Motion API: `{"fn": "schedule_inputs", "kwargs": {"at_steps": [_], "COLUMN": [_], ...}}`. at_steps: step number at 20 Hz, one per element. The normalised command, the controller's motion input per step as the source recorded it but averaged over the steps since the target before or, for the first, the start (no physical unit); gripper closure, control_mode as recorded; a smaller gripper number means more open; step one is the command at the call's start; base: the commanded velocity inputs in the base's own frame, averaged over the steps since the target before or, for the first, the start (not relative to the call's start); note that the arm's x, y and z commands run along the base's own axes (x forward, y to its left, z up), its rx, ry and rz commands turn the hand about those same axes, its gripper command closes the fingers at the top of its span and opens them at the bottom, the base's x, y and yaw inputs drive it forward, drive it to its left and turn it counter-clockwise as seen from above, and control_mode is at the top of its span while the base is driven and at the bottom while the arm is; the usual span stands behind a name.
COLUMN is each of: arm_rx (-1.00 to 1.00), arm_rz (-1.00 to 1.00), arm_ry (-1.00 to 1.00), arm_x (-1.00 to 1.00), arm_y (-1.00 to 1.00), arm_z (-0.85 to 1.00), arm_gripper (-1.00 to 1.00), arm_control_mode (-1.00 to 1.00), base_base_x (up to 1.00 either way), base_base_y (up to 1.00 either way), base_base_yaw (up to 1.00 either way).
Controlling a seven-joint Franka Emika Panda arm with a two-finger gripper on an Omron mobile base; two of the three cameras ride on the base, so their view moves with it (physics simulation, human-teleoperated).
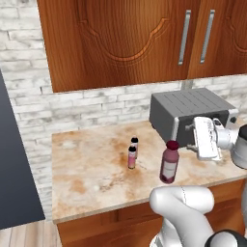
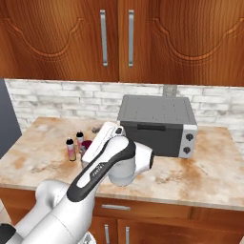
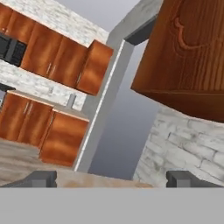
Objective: Move the drinks to the dining counter.
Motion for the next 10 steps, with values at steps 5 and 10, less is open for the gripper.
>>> {"fn": "schedule_inputs", "kwargs": {"at_steps": [5,10], "arm_rx": [-0.02,-0.01], "arm_rz": [-0.13,-0.07], "arm_ry": [0.34,0.22], "arm_x": [0.00,0.00], "arm_y": [-0.06,0.00], "arm_z": [-0.27,-0.24], "arm_gripper": [-1.00,-1.00], "arm_control_mode": [-1.00,-1.00], "base_base_x": [0.00,0.00], "base_base_y": [0.00,0.00], "base_base_yaw": [0.00,0.00]}}
